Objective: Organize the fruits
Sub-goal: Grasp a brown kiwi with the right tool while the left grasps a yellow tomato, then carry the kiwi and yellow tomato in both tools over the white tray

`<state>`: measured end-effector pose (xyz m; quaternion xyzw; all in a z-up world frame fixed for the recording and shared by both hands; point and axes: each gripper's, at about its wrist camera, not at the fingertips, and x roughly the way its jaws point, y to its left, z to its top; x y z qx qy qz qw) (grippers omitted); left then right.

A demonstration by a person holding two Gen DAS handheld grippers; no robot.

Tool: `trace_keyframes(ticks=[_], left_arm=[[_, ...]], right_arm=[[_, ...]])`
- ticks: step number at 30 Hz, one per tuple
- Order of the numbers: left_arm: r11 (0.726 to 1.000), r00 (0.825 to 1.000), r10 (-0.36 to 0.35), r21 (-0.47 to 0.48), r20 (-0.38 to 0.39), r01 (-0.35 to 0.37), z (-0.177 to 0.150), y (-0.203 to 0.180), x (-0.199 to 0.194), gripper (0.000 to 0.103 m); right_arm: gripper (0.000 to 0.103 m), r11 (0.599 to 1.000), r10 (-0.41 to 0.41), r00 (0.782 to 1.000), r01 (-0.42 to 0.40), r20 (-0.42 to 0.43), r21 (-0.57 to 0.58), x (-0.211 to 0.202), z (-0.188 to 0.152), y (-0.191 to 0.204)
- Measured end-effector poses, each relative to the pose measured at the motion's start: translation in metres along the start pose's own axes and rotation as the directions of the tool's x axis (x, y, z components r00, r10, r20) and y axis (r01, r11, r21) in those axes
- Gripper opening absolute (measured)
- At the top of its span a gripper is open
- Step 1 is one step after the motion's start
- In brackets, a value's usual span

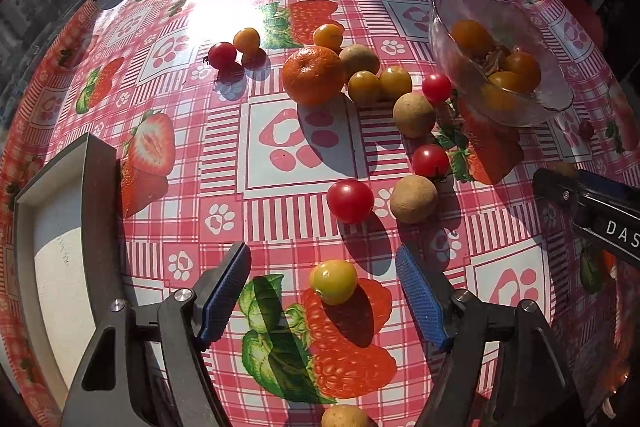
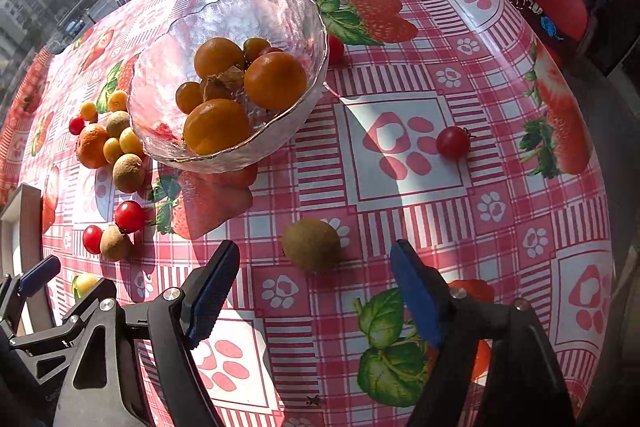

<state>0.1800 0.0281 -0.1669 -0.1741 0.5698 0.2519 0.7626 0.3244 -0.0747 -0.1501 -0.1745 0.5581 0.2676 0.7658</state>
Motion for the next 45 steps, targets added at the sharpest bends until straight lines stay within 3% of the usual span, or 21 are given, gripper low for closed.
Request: trace_keyframes(ticks=[5, 8, 10, 14, 19, 31, 45], left_arm=[[1.000, 1.000, -0.011, -0.020, 0.004, 0.011, -0.003, -0.002, 0.000, 0.064], [0.999, 0.999, -0.031, -0.012, 0.012, 0.032, -0.007, -0.004, -0.002, 0.051], [0.999, 0.998, -0.051, 0.002, 0.025, 0.051, -0.009, -0.007, -0.005, 0.023], [0.992, 0.992, -0.126, -0.026, 0.024, 0.127, -0.014, -0.004, -0.012, 0.023], [0.985, 0.985, -0.165, -0.038, 0.047, 0.167, -0.018, 0.009, -0.029, 0.023], [0.985, 0.986, -0.155, -0.063, 0.068, 0.159, -0.039, 0.057, -0.061, 0.023], [0.983, 0.991, -0.083, -0.154, 0.105, 0.099, -0.072, 0.130, -0.085, 0.023]], right_arm=[[0.048, 0.999, -0.004, 1.000, 0.004, 0.012, -0.037, 0.006, 0.012, 0.015], [0.034, 0.999, -0.012, 1.000, 0.013, 0.020, -0.045, 0.007, 0.014, 0.019], [0.029, 0.999, 0.001, 1.000, 0.000, 0.022, -0.043, 0.003, 0.009, 0.014], [0.029, 0.997, 0.070, 0.997, -0.069, 0.017, -0.024, -0.006, 0.000, 0.001], [0.029, 0.993, 0.121, 0.993, -0.121, 0.017, 0.011, -0.023, -0.015, -0.008], [0.029, 0.975, 0.219, 0.976, -0.218, -0.019, 0.036, -0.050, -0.053, 0.023], [0.029, 0.954, 0.289, 0.956, -0.292, -0.053, -0.063, -0.070, -0.075, 0.105]])
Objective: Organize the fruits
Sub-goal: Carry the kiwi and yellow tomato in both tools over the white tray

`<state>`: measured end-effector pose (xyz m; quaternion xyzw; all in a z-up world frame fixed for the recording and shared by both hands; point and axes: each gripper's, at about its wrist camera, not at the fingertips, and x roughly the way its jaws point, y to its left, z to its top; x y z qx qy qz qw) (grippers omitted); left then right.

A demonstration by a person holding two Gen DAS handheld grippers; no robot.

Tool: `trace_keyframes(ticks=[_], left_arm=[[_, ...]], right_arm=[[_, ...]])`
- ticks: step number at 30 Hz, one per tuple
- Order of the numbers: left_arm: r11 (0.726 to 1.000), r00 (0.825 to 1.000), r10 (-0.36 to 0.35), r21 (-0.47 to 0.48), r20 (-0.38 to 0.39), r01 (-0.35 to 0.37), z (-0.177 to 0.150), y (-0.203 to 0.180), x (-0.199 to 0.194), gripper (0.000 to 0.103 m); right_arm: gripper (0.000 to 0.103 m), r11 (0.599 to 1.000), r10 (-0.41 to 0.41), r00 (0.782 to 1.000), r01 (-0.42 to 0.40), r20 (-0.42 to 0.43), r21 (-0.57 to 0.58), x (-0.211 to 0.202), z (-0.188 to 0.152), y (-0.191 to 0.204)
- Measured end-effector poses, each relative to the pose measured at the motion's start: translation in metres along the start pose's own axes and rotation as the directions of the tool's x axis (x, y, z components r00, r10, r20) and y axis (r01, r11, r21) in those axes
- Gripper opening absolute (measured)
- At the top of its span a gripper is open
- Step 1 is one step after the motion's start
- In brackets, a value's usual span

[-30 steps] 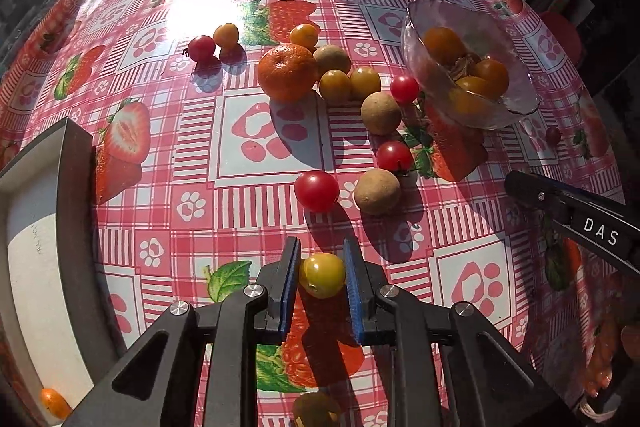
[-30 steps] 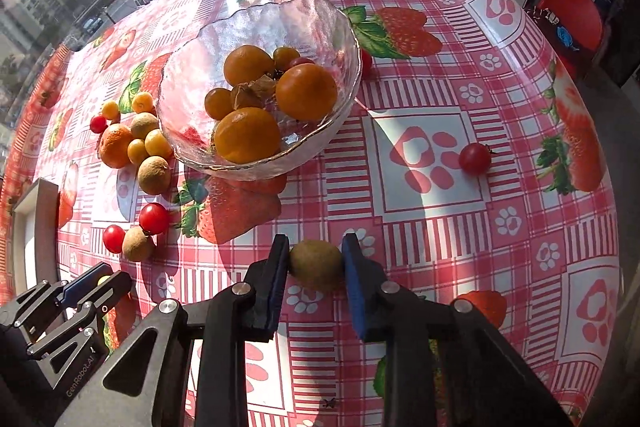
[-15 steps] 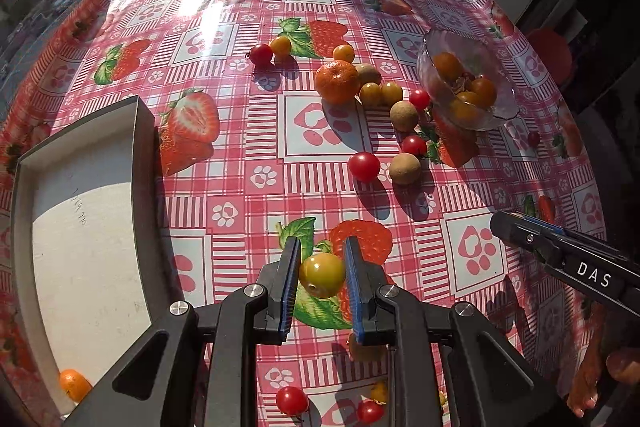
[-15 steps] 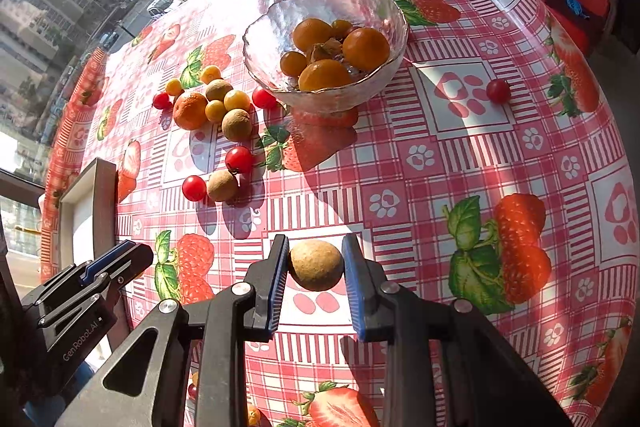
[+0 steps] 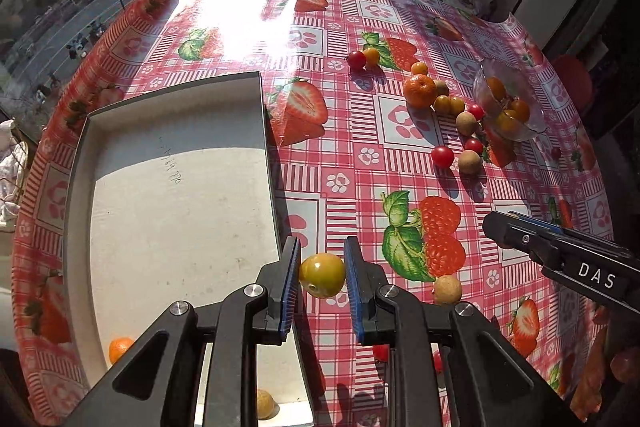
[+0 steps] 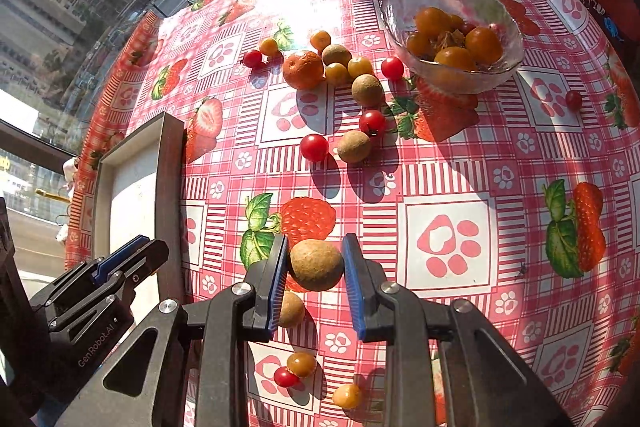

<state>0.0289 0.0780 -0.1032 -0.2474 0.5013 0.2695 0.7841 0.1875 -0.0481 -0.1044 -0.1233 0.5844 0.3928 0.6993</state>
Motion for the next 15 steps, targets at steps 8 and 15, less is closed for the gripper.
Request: trace_keyframes(ticks=[8, 15], left_arm=[[0.994, 0.998, 0.063, -0.084, 0.007, -0.063, -0.015, 0.053, -0.010, 0.023], [0.983, 0.991, 0.130, -0.126, -0.024, -0.132, -0.032, 0.095, -0.002, 0.023]], right_arm=[[0.029, 0.994, 0.043, 0.999, -0.046, -0.032, -0.095, 0.013, -0.008, 0.061], [0.029, 0.980, 0.094, 0.992, -0.106, -0.081, -0.171, 0.029, -0.019, 0.117]])
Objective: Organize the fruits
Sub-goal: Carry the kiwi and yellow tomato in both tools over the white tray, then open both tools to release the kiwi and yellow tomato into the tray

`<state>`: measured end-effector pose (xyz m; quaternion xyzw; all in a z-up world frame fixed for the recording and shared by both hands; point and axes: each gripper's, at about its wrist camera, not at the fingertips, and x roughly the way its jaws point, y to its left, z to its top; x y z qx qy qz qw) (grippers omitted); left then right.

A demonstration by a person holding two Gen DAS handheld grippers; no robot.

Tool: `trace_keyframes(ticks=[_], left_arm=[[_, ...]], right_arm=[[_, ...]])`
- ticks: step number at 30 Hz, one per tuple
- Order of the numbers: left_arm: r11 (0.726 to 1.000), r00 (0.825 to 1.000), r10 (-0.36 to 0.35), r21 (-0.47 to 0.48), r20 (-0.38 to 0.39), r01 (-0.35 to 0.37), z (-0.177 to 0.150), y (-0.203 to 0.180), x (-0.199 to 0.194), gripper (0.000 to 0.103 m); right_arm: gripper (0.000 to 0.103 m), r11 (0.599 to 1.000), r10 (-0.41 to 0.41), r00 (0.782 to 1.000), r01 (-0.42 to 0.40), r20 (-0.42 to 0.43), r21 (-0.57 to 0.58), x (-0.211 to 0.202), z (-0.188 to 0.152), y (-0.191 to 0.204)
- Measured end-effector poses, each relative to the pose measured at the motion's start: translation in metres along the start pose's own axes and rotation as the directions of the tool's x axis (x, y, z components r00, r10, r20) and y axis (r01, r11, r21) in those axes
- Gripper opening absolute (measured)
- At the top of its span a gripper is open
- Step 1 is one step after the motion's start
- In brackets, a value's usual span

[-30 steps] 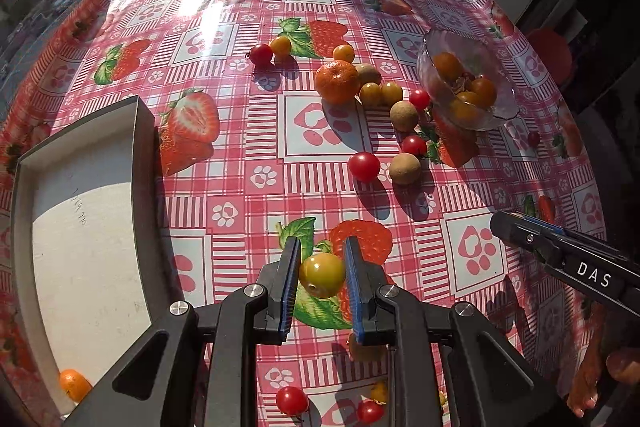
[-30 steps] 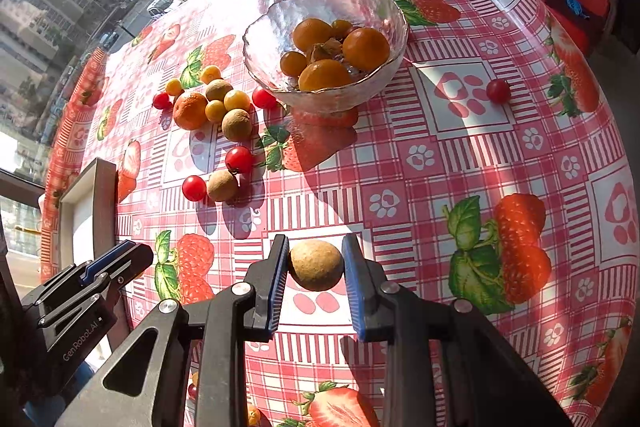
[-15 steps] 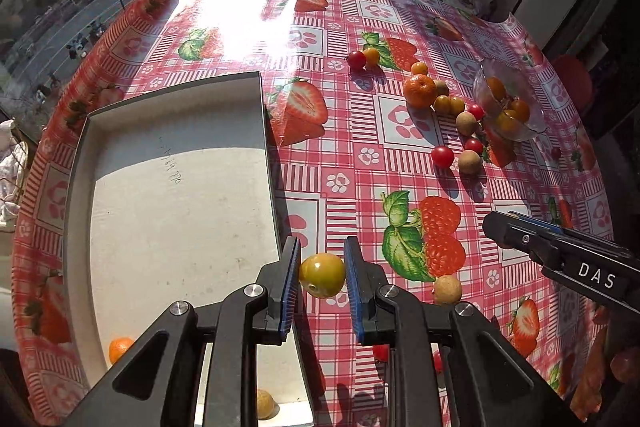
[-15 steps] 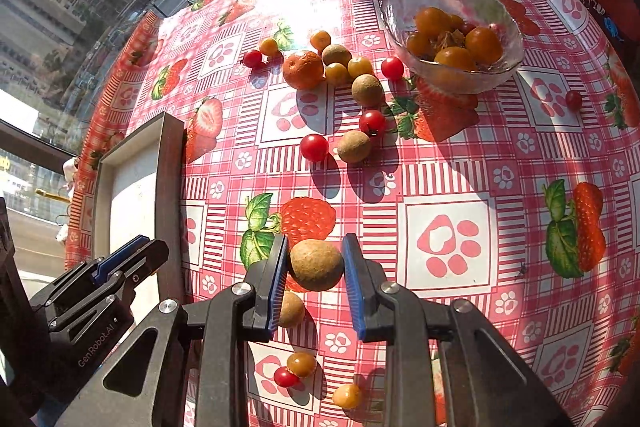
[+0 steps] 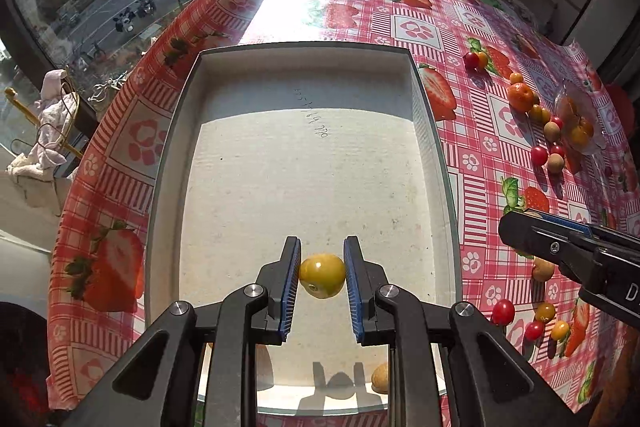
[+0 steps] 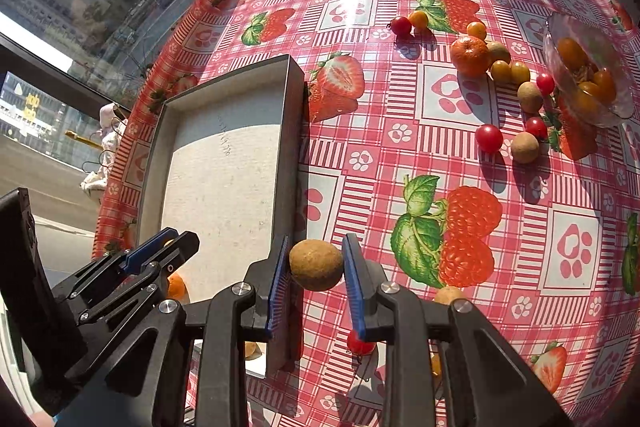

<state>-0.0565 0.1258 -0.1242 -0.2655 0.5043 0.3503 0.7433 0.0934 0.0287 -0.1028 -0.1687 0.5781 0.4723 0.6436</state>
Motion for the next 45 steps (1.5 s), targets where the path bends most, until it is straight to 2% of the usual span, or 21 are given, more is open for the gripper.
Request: trace_keyframes(ticks=[8, 16, 24, 26, 28, 31, 37, 38, 39, 40, 42, 45], left_arm=[[0.998, 0.998, 0.056, 0.002, -0.023, -0.056, -0.005, 0.026, 0.020, 0.023], [0.997, 0.996, 0.074, 0.025, -0.057, -0.073, -0.007, 0.032, 0.035, 0.023], [0.996, 0.996, 0.079, 0.052, -0.044, -0.077, -0.008, 0.028, 0.036, 0.024], [0.993, 0.993, 0.108, 0.055, -0.039, -0.106, -0.009, 0.029, 0.035, 0.037], [0.990, 0.990, 0.139, 0.036, -0.035, -0.138, -0.008, 0.035, 0.035, 0.065], [0.992, 0.991, 0.125, 0.022, -0.038, -0.125, -0.008, 0.041, 0.035, 0.067], [0.989, 0.988, 0.149, 0.006, -0.041, -0.149, -0.007, 0.046, 0.033, 0.067], [0.989, 0.988, 0.146, 0.003, -0.043, -0.146, -0.006, 0.048, 0.032, 0.067], [0.992, 0.991, 0.126, -0.001, -0.045, -0.126, -0.007, 0.050, 0.029, 0.067], [0.993, 0.992, 0.116, -0.002, -0.046, -0.116, -0.006, 0.050, 0.027, 0.073], [0.991, 0.991, 0.132, 0.020, -0.031, -0.131, -0.006, 0.044, 0.023, 0.078], [0.989, 0.991, 0.136, 0.060, -0.013, -0.135, -0.003, 0.032, 0.018, 0.078]], right_arm=[[0.029, 0.995, 0.037, 0.997, -0.044, -0.072, -0.092, 0.035, -0.001, 0.051], [0.029, 0.990, -0.011, 0.992, -0.007, -0.122, -0.144, 0.068, -0.001, 0.065], [0.030, 0.977, -0.071, 0.988, 0.041, -0.137, -0.210, 0.084, -0.006, 0.075], [0.030, 0.979, -0.067, 0.986, 0.036, -0.150, -0.201, 0.088, -0.007, 0.074], [0.030, 0.980, -0.069, 0.986, 0.038, -0.150, -0.197, 0.089, -0.008, 0.074], [0.031, 0.982, -0.051, 0.987, 0.023, -0.150, -0.185, 0.089, -0.007, 0.073], [0.043, 0.989, 0.007, 0.988, -0.029, -0.155, -0.145, 0.085, -0.006, 0.066], [0.049, 0.990, 0.025, 0.988, -0.046, -0.155, -0.130, 0.083, -0.005, 0.063], [0.065, 0.991, 0.046, 0.988, -0.064, -0.149, -0.115, 0.081, -0.004, 0.061], [0.075, 0.990, 0.080, 0.987, -0.095, -0.141, -0.102, 0.077, -0.003, 0.060], [0.083, 0.990, 0.092, 0.990, -0.102, -0.105, -0.099, 0.068, -0.002, 0.062], [0.083, 0.988, 0.119, 0.991, -0.124, -0.068, -0.089, 0.055, 0.001, 0.062]])
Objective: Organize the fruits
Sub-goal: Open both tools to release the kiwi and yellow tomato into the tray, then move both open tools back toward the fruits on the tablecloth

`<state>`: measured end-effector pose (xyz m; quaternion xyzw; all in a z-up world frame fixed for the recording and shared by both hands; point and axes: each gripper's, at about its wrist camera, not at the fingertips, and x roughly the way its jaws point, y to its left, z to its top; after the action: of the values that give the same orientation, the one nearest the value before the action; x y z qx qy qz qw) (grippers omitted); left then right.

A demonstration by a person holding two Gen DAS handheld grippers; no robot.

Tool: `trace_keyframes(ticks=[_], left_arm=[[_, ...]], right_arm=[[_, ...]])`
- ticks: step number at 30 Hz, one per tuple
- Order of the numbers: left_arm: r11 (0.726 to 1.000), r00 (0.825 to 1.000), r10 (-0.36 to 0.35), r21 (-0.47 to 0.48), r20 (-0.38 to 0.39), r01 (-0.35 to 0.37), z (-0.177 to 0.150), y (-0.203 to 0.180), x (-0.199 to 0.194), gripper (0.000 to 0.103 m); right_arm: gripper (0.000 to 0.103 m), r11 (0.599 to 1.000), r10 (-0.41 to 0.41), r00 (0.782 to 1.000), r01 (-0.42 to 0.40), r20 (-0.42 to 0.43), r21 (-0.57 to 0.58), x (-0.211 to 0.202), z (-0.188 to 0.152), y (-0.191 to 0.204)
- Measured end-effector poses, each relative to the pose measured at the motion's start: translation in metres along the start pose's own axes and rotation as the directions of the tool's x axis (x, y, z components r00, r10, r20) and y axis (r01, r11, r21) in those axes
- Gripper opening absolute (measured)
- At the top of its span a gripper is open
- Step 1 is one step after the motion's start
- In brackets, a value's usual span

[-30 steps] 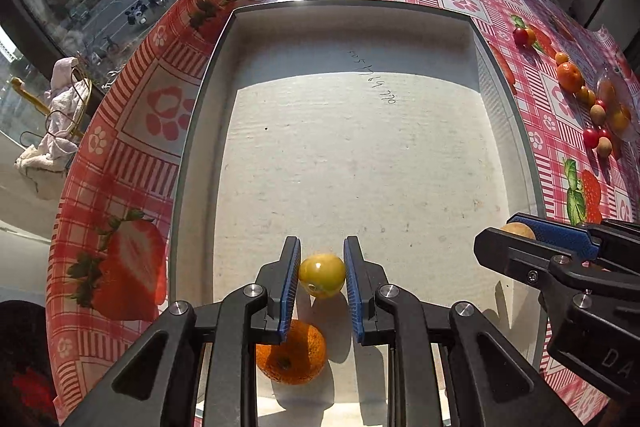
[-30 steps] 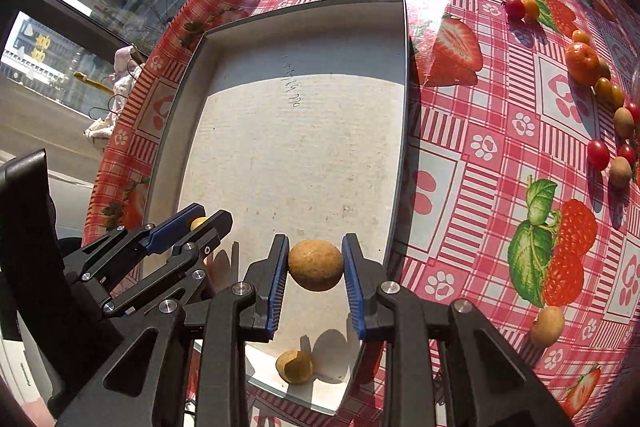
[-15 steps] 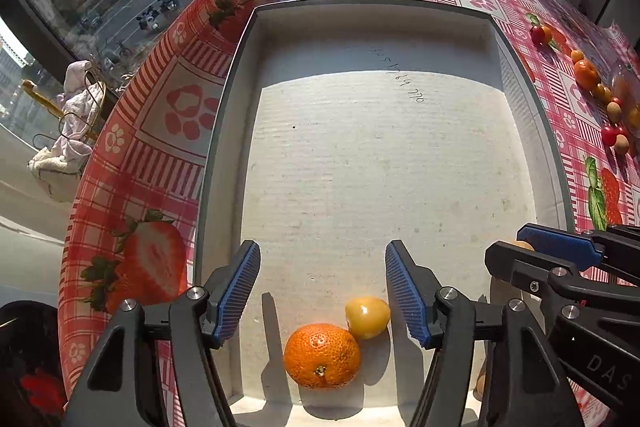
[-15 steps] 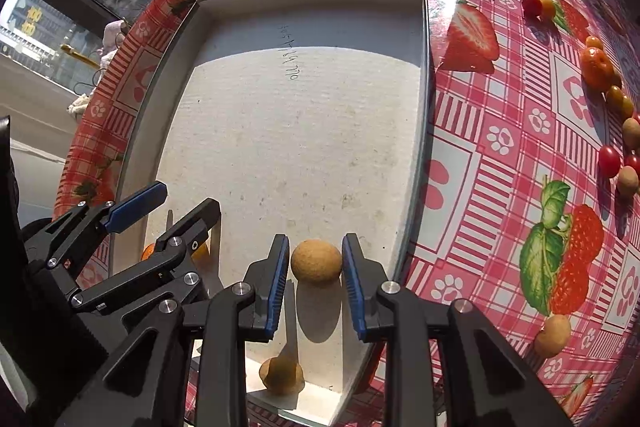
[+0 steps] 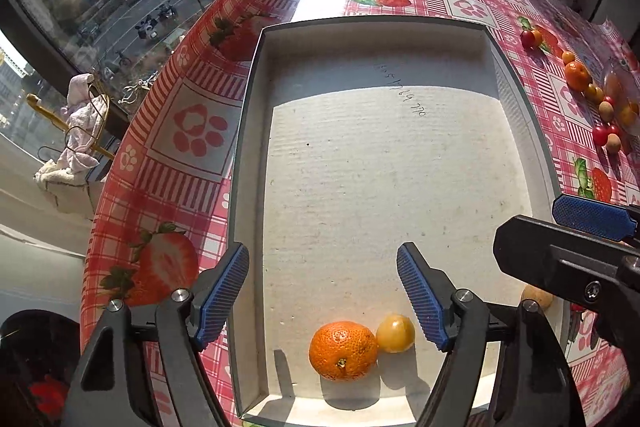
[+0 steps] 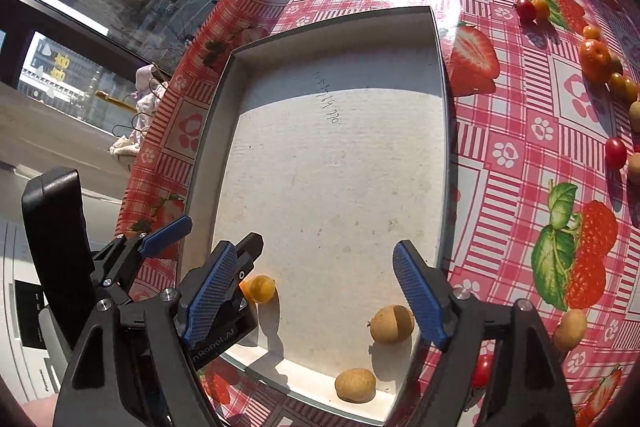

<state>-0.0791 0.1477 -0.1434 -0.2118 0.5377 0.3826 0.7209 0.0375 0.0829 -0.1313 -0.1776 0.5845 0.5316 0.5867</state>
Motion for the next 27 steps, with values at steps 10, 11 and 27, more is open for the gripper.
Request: trace_keyframes(ticks=[10, 11, 27], left_arm=[[0.986, 0.996, -0.080, 0.148, 0.034, 0.074, 0.006, -0.063, -0.031, 0.078], [0.983, 0.995, -0.091, 0.165, 0.035, 0.085, 0.007, -0.071, -0.034, 0.078], [0.899, 0.972, -0.232, 0.377, -0.023, 0.223, 0.003, -0.198, -0.051, 0.078]], right_arm=[[0.083, 0.990, -0.105, 0.992, 0.096, 0.077, 0.108, -0.056, -0.018, -0.053], [0.083, 0.986, -0.120, 0.990, 0.110, 0.080, 0.127, -0.062, -0.023, -0.063], [0.083, 0.906, -0.316, 0.948, 0.292, 0.029, 0.305, -0.126, -0.126, -0.165]])
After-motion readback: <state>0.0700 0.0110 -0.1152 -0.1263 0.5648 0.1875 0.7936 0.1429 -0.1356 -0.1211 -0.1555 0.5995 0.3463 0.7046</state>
